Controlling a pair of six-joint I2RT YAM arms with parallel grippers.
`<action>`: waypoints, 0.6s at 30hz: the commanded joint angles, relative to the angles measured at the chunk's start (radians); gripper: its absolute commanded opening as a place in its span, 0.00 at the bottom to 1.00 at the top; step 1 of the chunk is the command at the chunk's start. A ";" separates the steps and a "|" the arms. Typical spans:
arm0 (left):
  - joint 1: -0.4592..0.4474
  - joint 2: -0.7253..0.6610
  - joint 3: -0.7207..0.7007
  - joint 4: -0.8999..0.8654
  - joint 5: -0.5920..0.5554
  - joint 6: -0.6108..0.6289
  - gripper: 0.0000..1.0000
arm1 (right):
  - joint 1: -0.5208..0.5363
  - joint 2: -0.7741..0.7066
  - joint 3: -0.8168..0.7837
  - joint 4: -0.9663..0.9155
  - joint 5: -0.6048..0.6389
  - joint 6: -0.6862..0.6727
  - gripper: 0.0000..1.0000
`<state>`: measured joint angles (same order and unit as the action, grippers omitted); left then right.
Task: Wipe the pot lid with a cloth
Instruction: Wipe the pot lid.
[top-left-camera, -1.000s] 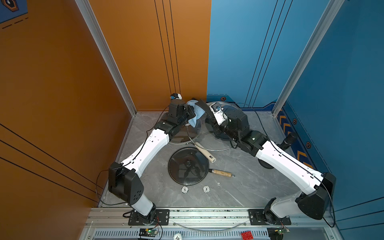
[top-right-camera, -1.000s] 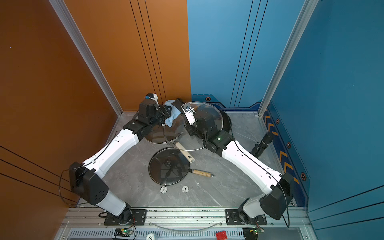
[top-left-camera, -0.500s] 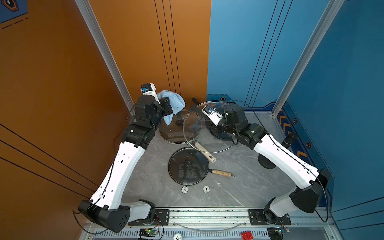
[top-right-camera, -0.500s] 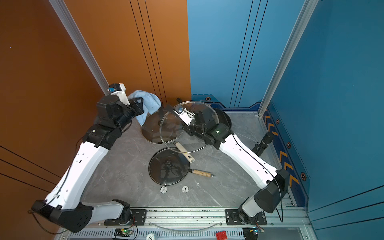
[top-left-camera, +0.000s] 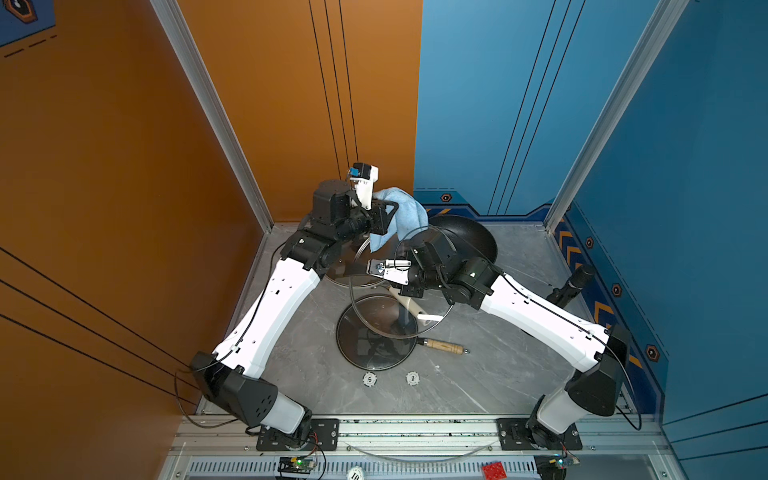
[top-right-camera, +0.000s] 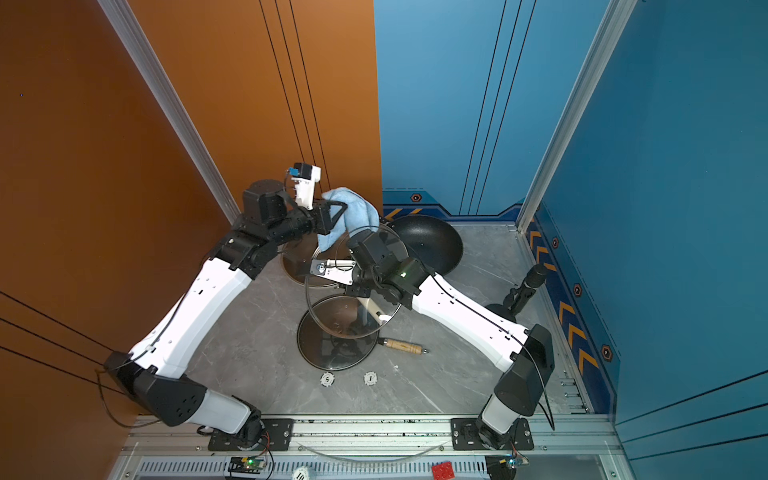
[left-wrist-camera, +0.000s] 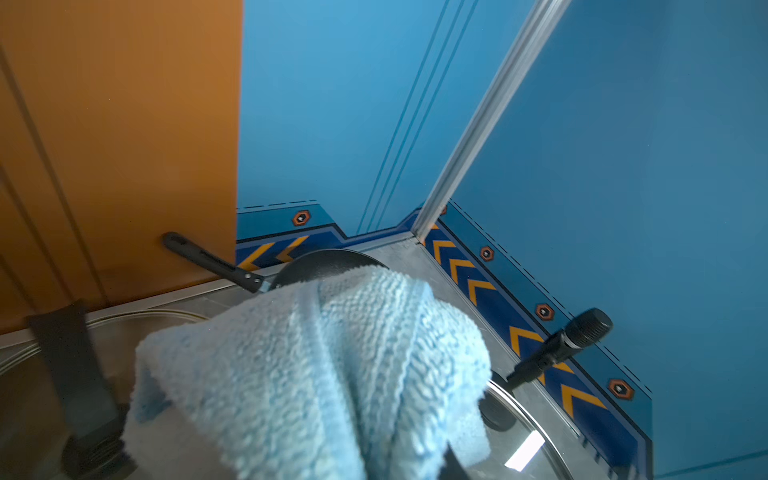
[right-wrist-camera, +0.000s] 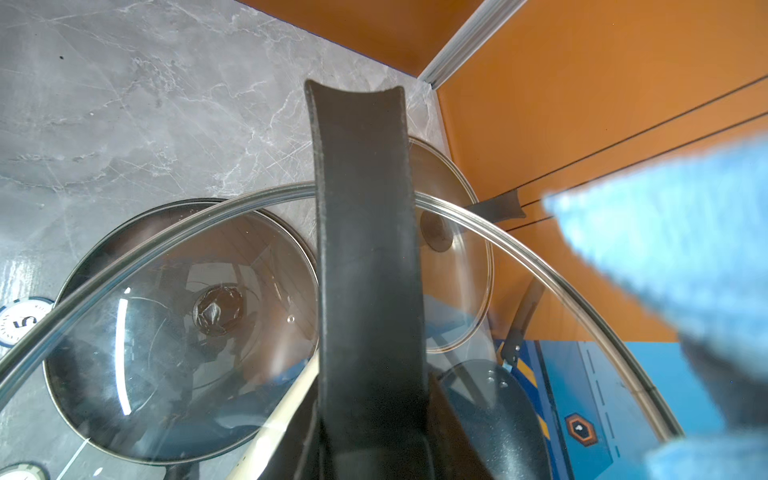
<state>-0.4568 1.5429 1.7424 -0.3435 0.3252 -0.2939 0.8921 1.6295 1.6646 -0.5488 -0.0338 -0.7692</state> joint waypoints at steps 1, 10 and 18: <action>-0.033 0.041 0.102 -0.042 0.211 0.060 0.25 | 0.007 -0.030 0.081 0.101 0.071 -0.086 0.05; 0.028 0.025 -0.012 -0.143 0.069 0.060 0.25 | 0.008 -0.058 0.024 0.193 0.195 -0.105 0.05; 0.201 0.013 -0.160 -0.170 -0.124 0.006 0.24 | 0.007 -0.102 -0.030 0.263 0.242 -0.110 0.05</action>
<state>-0.2726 1.5711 1.6073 -0.4767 0.2924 -0.2718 0.8993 1.6253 1.6203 -0.4728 0.1474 -0.8516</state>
